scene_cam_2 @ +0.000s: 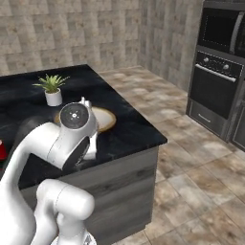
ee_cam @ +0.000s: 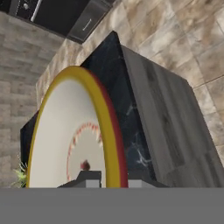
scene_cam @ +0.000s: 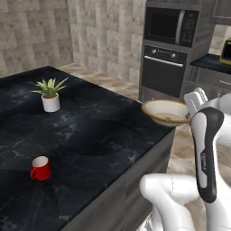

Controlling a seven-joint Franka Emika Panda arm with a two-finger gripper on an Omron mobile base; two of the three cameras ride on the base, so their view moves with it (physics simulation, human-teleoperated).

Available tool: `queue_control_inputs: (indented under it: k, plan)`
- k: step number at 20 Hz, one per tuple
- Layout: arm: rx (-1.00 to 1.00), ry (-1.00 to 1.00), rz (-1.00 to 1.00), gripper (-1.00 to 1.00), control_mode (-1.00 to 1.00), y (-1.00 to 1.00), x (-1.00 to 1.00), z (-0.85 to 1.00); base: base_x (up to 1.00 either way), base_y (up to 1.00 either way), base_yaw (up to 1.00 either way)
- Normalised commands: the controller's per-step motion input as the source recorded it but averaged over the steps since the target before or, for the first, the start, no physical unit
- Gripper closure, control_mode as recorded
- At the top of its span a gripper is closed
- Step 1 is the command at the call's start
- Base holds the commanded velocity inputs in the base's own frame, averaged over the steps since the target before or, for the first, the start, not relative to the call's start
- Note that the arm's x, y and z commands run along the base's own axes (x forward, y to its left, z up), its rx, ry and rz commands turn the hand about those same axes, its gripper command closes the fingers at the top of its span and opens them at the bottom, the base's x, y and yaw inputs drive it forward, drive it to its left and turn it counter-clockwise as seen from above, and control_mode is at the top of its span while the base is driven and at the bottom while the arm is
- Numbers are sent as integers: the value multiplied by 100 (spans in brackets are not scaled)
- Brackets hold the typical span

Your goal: Clear the mugs and bowl far away from the sink.

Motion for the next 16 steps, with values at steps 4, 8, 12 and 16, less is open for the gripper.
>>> queue_control_inputs:
  k: [4, 8, 12, 16]
  plan:
    - [3, 3, 21, 100, -100, 4, 92, -42, 0, 0, 0]
    - [0, 11, 16, 100, -100, 6, 91, -45, 0, 0, 0]
    - [0, 18, 11, 100, -100, 8, 85, -43, 0, 0, 0]
    - [0, 16, 10, 100, -100, 3, 81, -45, 0, 0, 0]
